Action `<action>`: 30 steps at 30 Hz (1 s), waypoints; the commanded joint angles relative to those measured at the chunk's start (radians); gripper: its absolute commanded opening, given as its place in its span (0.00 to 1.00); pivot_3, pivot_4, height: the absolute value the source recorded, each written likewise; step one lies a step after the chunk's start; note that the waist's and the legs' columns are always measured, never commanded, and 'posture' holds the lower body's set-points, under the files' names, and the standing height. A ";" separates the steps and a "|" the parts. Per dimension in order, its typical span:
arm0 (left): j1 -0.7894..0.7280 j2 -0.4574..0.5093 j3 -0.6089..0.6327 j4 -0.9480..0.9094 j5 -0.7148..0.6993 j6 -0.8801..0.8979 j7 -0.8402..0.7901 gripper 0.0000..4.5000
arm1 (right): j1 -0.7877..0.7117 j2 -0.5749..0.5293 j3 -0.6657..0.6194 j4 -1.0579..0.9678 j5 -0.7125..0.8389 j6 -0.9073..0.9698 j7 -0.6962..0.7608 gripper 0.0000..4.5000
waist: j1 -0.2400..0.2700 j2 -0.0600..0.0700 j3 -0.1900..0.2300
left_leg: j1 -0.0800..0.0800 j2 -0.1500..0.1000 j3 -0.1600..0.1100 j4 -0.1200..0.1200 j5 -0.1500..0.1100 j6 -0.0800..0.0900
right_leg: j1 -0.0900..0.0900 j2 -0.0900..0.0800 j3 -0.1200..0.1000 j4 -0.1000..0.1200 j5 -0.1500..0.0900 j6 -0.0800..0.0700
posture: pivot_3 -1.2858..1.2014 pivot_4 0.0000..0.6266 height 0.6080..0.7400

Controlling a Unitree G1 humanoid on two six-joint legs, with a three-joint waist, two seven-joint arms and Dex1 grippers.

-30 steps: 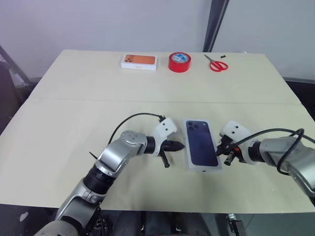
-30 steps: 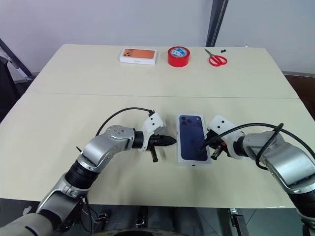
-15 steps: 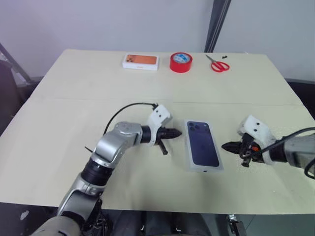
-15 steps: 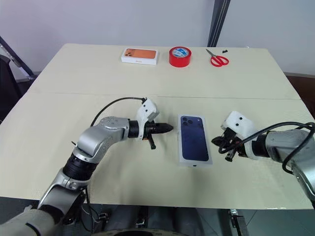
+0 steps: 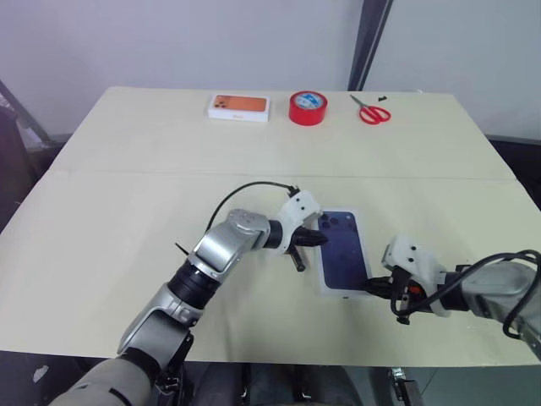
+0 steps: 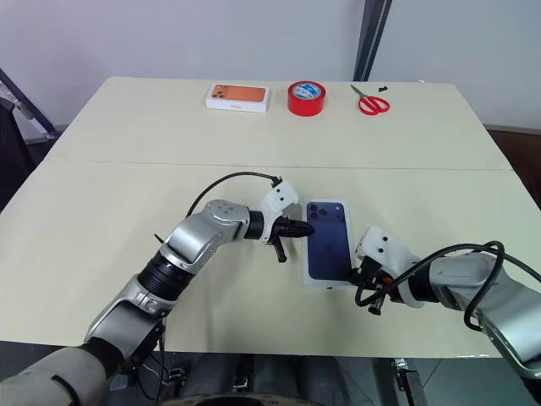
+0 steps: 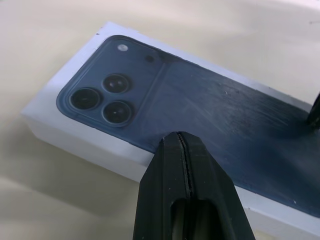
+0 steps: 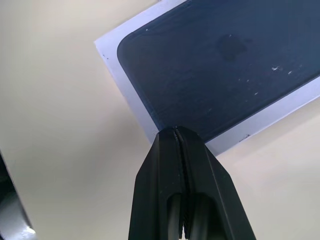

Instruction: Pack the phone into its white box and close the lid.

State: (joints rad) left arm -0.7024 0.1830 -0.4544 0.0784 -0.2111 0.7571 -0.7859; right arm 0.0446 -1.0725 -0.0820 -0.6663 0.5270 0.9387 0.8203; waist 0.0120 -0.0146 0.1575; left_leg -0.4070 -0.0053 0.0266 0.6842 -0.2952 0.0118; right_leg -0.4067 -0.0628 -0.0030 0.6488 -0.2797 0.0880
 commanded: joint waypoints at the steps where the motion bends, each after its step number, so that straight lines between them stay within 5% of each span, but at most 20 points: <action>1: 0.008 -0.006 0.003 0.001 0.009 -0.005 0.005 0.00 | 0.000 0.012 0.021 0.004 -0.025 -0.007 -0.023 0.01 | 0.000 0.000 0.000 | 0.000 0.000 0.000 0.000 0.000 0.000 | 0.000 0.000 0.000 0.000 0.000 0.000 | 0.52 0.24 0.88; 9: 0.056 0.045 0.312 -0.180 -0.076 -0.050 0.123 0.00 | -0.206 0.170 -0.168 0.222 0.013 -0.121 -0.080 0.01 | -0.001 0.000 0.000 | -0.001 0.000 0.000 0.000 0.001 -0.001 | -0.002 0.000 0.000 0.002 0.000 0.000 | 0.52 0.24 0.88; 20: 0.398 0.317 0.628 -0.403 -0.121 -0.063 0.149 0.00 | -0.424 0.192 -0.134 0.593 -0.009 -0.280 0.045 0.01 | -0.002 0.001 0.001 | -0.001 0.000 0.000 -0.001 0.001 -0.002 | -0.002 -0.001 0.000 0.001 0.000 0.000 | 0.52 0.24 0.88; 30: 0.504 0.344 0.674 -0.450 -0.137 -0.086 0.195 0.00 | -0.459 0.171 -0.081 0.632 -0.012 -0.285 0.172 0.01 | -0.001 0.002 0.001 | -0.001 0.000 0.000 -0.002 0.001 -0.002 | -0.003 -0.003 0.000 0.000 0.000 0.000 | 0.52 0.24 0.88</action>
